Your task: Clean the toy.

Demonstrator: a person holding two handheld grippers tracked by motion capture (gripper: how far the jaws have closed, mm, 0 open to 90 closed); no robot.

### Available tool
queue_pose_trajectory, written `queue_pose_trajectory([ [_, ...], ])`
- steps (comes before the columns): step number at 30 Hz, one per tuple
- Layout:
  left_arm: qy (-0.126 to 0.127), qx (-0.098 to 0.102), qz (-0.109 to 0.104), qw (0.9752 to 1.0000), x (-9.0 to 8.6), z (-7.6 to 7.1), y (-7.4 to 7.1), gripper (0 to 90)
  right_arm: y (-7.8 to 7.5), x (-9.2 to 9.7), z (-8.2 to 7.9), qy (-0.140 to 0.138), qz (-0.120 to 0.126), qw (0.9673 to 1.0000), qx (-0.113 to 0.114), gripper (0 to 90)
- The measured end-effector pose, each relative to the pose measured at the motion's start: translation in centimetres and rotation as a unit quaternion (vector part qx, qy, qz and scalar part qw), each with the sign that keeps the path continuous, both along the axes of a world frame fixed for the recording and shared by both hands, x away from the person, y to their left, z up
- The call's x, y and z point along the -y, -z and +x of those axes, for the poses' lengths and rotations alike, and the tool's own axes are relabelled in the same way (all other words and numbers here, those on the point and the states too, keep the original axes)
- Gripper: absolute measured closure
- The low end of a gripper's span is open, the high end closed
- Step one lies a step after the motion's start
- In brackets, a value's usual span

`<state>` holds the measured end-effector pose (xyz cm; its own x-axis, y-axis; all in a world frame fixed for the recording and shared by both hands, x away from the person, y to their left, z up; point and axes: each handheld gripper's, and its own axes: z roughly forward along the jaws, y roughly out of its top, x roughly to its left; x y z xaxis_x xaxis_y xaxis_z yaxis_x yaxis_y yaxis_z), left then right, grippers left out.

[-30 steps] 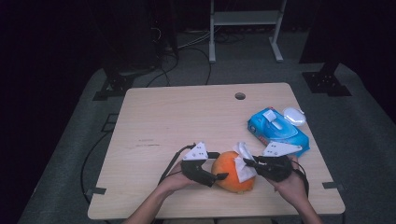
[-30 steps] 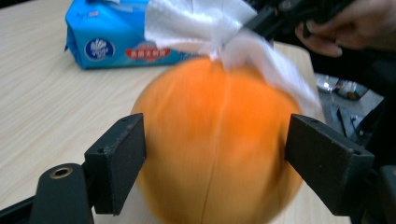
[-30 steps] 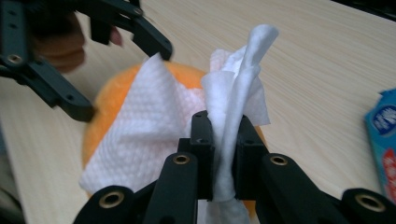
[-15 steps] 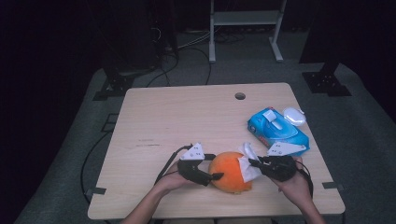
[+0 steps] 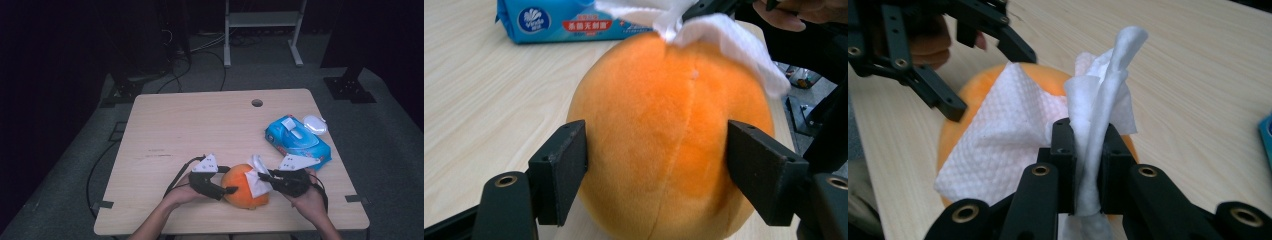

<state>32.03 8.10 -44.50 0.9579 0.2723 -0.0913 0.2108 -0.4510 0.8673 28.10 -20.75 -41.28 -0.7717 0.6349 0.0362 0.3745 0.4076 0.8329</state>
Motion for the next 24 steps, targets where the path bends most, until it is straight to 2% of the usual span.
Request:
queue_pose_trajectory([
  [4, 0.007, 0.002, -0.003, 1.0000, 0.0, 0.0, -0.3, 24.1, 0.2, 0.8, 0.0, 0.013, 0.003, 0.9999, -0.007, 79.9],
  [9, 0.017, -0.001, -0.039, 0.9991, 0.4, -0.3, -1.3, 19.4, -0.1, -0.3, -0.2, 0.003, 0.006, 1.0000, 0.001, 80.0],
  [11, 0.016, 0.007, -0.031, 0.9994, 0.5, -0.3, -1.2, 19.4, -0.4, -0.9, -0.4, -0.005, 0.011, 0.9999, 0.007, 80.0],
  [14, 0.010, 0.003, -0.017, 0.9998, 0.3, 0.0, -0.6, 24.5, -0.5, -1.2, -0.4, -0.008, 0.006, 0.9999, 0.013, 80.0],
  [18, -0.001, -0.015, -0.014, 0.9998, -0.2, 0.3, 0.1, 26.6, 0.2, -0.2, 0.0, -0.004, 0.009, 0.9999, -0.006, 79.7],
  [21, -0.005, -0.019, -0.017, 0.9997, -0.5, 0.5, 0.2, 26.6, 0.9, 1.0, 0.4, 0.011, 0.003, 0.9996, -0.025, 79.7],
  [24, -0.003, -0.021, -0.022, 0.9995, -0.7, 0.7, 0.3, 26.5, 0.8, 1.5, 0.5, 0.013, 0.025, 0.9992, -0.030, 79.7],
])
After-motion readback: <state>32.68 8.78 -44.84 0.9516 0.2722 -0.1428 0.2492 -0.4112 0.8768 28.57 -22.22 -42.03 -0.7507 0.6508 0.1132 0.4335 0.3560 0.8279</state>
